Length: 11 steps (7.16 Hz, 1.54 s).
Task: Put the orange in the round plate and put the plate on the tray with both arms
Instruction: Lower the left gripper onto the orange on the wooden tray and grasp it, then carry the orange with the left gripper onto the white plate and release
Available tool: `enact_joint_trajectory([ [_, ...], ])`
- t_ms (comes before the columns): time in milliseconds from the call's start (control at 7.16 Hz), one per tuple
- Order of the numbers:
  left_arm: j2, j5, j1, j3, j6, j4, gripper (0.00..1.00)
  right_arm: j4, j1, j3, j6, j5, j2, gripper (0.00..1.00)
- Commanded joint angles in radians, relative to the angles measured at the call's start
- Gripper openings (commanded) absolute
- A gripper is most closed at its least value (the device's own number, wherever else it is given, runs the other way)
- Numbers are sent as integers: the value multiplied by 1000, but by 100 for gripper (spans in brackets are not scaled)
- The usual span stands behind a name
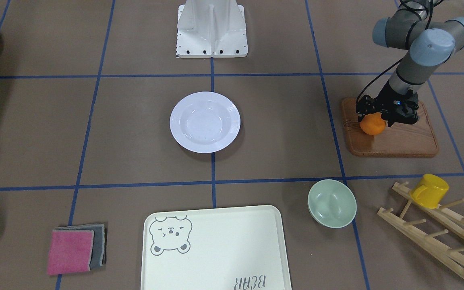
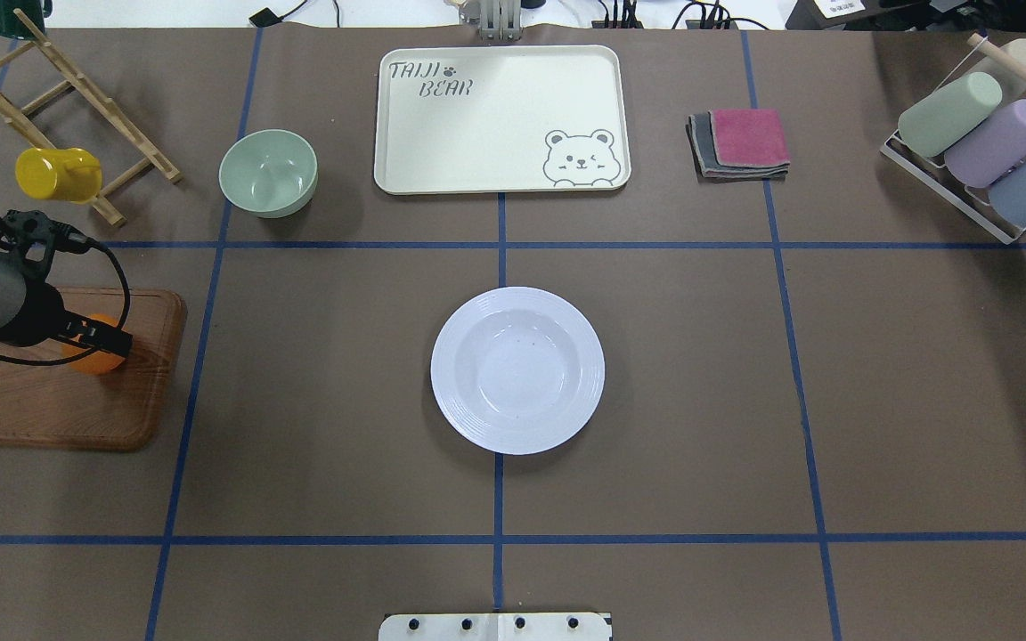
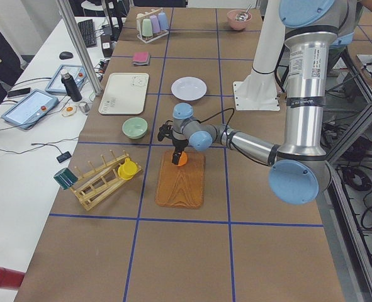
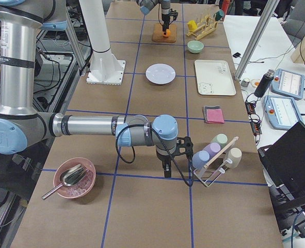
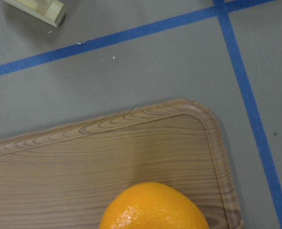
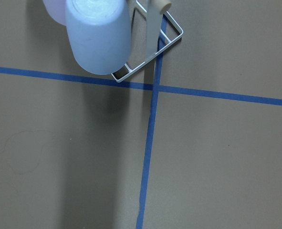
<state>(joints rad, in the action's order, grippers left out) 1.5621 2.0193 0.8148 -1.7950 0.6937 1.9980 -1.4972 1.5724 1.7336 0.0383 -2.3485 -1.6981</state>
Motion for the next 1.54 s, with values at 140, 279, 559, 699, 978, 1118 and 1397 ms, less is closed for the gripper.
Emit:
enact_joint_trajectory([
  [140, 3, -1, -16, 13, 0, 1, 99, 0, 0, 3, 2, 3, 0, 100],
  [279, 4, 1, -20, 11, 0, 1, 95, 0, 0, 4, 2, 5, 0, 100],
  [559, 10, 9, -17, -15, 1, -1, 9, 0, 1, 6, 2, 3, 0, 100],
  [699, 10, 21, -17, -83, 1, -22, 0, 0, 0, 6, -1, 0, 0, 100],
  [978, 165, 24, -13, -208, 21, -295, 0, 0, 1, 6, -2, 0, 0, 100],
  [1118, 335, 19, -16, -199, 35, -477, 0, 0, 1, 7, 3, -2, -2, 100],
  [1397, 520, 9, -119, -153, 195, -562, 0, 35, 0, 4, 0, -2, -2, 100],
])
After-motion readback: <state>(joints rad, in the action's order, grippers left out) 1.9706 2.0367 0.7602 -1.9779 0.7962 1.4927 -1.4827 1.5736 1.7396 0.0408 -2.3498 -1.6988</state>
